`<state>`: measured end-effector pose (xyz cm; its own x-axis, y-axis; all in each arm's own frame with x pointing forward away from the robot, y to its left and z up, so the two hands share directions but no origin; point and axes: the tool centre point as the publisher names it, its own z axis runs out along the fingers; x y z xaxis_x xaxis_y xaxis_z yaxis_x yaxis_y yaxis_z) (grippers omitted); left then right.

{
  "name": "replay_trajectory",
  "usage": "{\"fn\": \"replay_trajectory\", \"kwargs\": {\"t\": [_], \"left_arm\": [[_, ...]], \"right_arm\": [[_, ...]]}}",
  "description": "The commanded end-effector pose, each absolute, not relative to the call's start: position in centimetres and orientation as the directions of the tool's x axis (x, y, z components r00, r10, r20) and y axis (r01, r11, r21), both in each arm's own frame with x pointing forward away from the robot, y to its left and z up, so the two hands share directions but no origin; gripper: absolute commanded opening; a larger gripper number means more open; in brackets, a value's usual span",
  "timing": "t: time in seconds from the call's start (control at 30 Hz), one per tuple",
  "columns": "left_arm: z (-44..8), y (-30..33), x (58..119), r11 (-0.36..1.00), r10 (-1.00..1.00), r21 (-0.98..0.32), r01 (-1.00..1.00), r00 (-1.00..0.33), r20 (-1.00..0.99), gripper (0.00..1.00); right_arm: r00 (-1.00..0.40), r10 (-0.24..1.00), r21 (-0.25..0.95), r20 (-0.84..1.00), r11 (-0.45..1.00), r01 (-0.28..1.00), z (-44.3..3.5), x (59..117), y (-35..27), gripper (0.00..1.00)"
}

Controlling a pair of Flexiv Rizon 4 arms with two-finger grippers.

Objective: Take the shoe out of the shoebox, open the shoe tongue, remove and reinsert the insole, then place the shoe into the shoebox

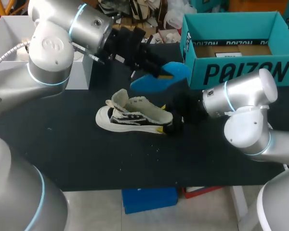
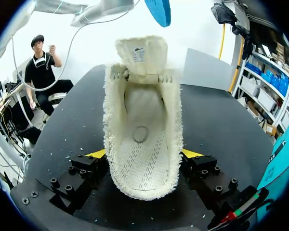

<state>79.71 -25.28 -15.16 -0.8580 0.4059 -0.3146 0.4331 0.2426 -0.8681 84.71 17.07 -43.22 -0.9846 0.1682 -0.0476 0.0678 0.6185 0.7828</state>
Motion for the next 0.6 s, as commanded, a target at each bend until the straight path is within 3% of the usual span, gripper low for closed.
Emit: {"fn": "replay_trajectory", "kwargs": {"t": [0.03, 0.4, 0.6], "left_arm": [[-15.2, -25.5, 80.2, 0.241, 0.417, -0.868, 0.435, -0.854, -0.312, 0.00], [-15.2, -25.5, 80.2, 0.241, 0.417, -0.868, 0.435, -0.854, -0.312, 0.00], [-13.3, -24.4, 79.0, 0.085, 0.280, -0.973, 0.216, -0.942, -0.185, 0.00]], "right_arm": [[-0.984, 0.170, 0.781, -0.047, 0.621, 0.070, -43.6, 84.8, 17.0, 0.00], [-0.984, 0.170, 0.781, -0.047, 0.621, 0.070, -43.6, 84.8, 17.0, 0.00], [-0.984, 0.170, 0.781, -0.047, 0.621, 0.070, -43.6, 84.8, 17.0, 0.00]]}}
